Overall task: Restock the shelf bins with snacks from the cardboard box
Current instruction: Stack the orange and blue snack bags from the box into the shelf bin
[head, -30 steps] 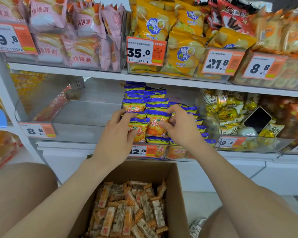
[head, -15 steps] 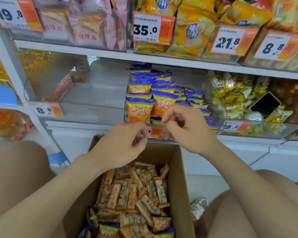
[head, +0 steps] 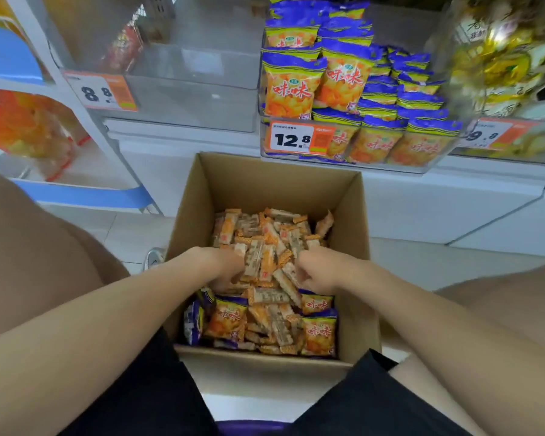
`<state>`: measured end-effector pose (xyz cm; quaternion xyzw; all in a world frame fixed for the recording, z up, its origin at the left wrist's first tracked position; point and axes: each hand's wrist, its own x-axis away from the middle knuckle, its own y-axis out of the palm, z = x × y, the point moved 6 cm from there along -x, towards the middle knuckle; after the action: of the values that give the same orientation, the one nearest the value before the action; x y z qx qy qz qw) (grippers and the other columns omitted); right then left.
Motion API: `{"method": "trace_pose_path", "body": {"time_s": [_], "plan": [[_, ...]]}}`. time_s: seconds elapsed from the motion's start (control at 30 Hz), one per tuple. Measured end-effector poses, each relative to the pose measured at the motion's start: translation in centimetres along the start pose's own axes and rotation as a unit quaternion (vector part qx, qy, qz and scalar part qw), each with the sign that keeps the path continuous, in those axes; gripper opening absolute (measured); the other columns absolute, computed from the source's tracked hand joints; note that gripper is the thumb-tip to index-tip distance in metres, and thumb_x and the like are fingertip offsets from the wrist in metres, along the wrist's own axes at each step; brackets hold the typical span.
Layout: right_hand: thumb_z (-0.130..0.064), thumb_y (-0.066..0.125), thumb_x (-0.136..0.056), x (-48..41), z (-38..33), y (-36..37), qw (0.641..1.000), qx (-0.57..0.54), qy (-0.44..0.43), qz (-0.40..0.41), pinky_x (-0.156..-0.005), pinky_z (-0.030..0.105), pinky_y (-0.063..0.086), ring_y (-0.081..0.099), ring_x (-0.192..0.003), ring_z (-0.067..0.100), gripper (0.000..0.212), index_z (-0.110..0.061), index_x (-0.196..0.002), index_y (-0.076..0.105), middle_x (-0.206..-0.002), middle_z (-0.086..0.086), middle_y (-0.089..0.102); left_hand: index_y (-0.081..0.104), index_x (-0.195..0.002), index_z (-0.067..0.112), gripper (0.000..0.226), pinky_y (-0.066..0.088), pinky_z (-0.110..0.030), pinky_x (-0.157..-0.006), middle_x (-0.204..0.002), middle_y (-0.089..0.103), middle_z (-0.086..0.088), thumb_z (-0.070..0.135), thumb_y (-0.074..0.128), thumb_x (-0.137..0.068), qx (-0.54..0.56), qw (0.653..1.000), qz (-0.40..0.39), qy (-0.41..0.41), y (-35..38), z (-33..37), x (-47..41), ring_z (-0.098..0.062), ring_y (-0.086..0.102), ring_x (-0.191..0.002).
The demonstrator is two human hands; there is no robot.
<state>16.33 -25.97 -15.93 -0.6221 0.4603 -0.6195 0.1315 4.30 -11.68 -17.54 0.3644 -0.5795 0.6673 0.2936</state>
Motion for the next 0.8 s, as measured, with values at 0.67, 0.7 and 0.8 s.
{"method": "trace_pose_path", "body": {"time_s": [0.67,0.7,0.8], "plan": [[-0.029,0.082,-0.090,0.2,0.4,2.8,0.991,-0.120,-0.013,-0.062,-0.092,0.040,0.059,0.064,-0.108,0.022,0.041,-0.014,-0.125,0.068,-0.121,0.002,0.066,0.064,-0.126,0.004,0.032,0.054,-0.034,-0.091,-0.126,0.067,-0.012,0.014,0.073,-0.097,-0.099,0.994,-0.042,0.006,2.3,0.0,-1.9,-0.027,0.066,-0.109],[-0.028,0.081,-0.090,0.4,0.4,1.4,0.986,-0.164,-0.013,-0.031,-0.093,0.041,0.059,0.064,-0.107,0.020,0.038,-0.018,-0.123,0.067,-0.121,0.000,0.065,0.064,-0.125,0.005,0.029,0.053,-0.033,-0.090,-0.125,0.067,-0.012,0.014,0.071,-0.098,-0.102,0.994,-0.044,0.005,2.4,0.0,-1.8,-0.027,0.066,-0.108],[-0.029,0.079,-0.088,1.1,-0.2,-1.5,0.970,-0.238,-0.029,0.043,-0.090,0.040,0.059,0.067,-0.102,0.014,0.029,-0.030,-0.114,0.066,-0.114,-0.006,0.065,0.064,-0.123,0.006,0.021,0.048,-0.033,-0.080,-0.124,0.066,-0.012,0.015,0.056,-0.106,-0.066,0.997,-0.044,0.005,2.2,-0.3,-1.6,-0.023,0.057,-0.094]]}}
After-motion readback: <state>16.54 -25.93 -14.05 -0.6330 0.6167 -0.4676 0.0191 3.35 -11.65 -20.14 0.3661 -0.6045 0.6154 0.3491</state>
